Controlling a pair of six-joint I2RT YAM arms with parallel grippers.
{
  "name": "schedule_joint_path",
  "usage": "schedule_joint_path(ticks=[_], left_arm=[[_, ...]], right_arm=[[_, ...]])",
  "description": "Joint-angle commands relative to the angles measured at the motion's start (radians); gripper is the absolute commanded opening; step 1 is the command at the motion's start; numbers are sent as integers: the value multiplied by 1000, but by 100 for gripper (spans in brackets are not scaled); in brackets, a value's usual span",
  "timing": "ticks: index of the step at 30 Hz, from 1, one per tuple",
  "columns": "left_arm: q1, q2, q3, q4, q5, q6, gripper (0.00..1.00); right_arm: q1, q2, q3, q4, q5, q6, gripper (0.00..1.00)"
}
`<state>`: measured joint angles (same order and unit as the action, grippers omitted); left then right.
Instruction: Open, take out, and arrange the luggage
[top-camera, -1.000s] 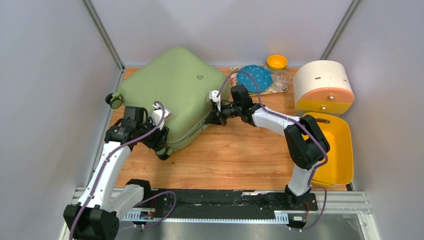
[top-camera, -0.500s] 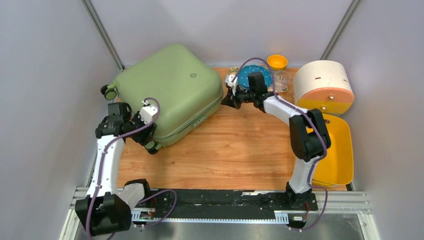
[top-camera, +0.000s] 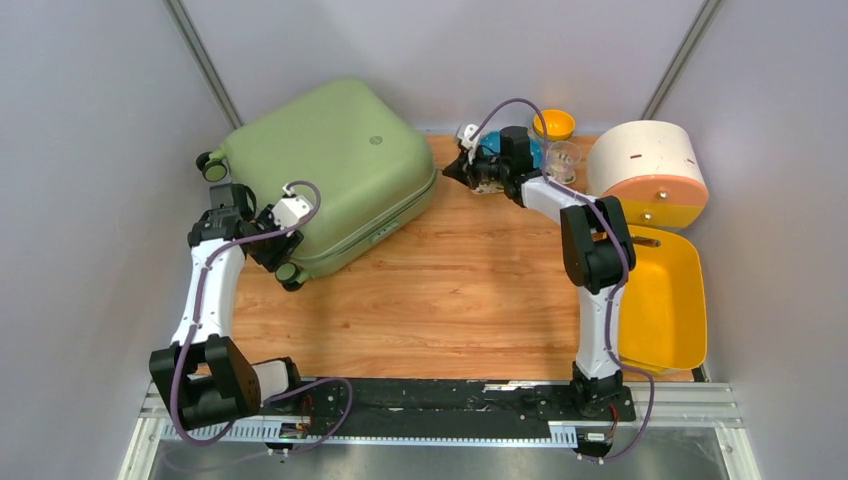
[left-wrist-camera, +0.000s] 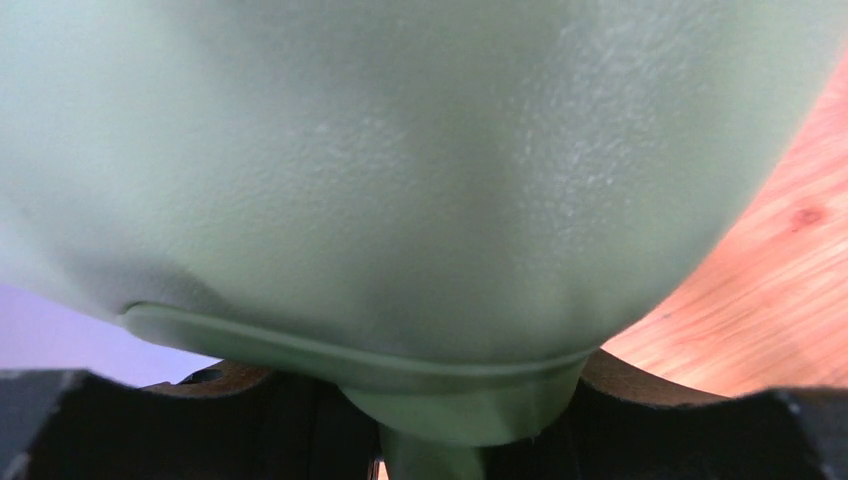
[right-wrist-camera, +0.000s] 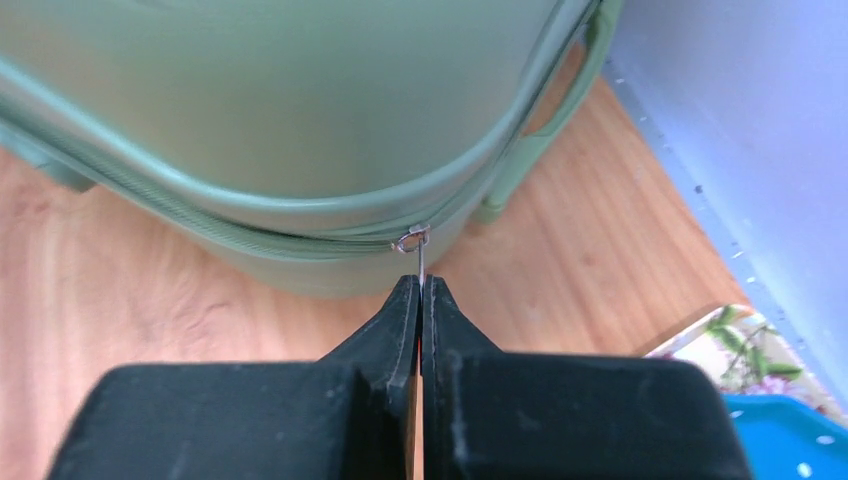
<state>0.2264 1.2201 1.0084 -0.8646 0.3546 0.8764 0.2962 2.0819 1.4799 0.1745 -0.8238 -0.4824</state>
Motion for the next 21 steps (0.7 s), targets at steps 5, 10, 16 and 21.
schedule_joint_path(ticks=[5, 10, 16, 21], left_arm=[[56, 196, 42, 156, -235, 30, 0], [53, 248, 146, 80, -101, 4, 0], [53, 231, 292, -94, 101, -66, 37], [53, 89, 176, -129, 176, 15, 0]], right_arm=[[-55, 236, 294, 262, 42, 174, 0], [-37, 342, 381, 390, -58, 310, 0], [-9, 274, 243, 476, -193, 361, 0], [9, 176, 117, 470, -224, 340, 0]])
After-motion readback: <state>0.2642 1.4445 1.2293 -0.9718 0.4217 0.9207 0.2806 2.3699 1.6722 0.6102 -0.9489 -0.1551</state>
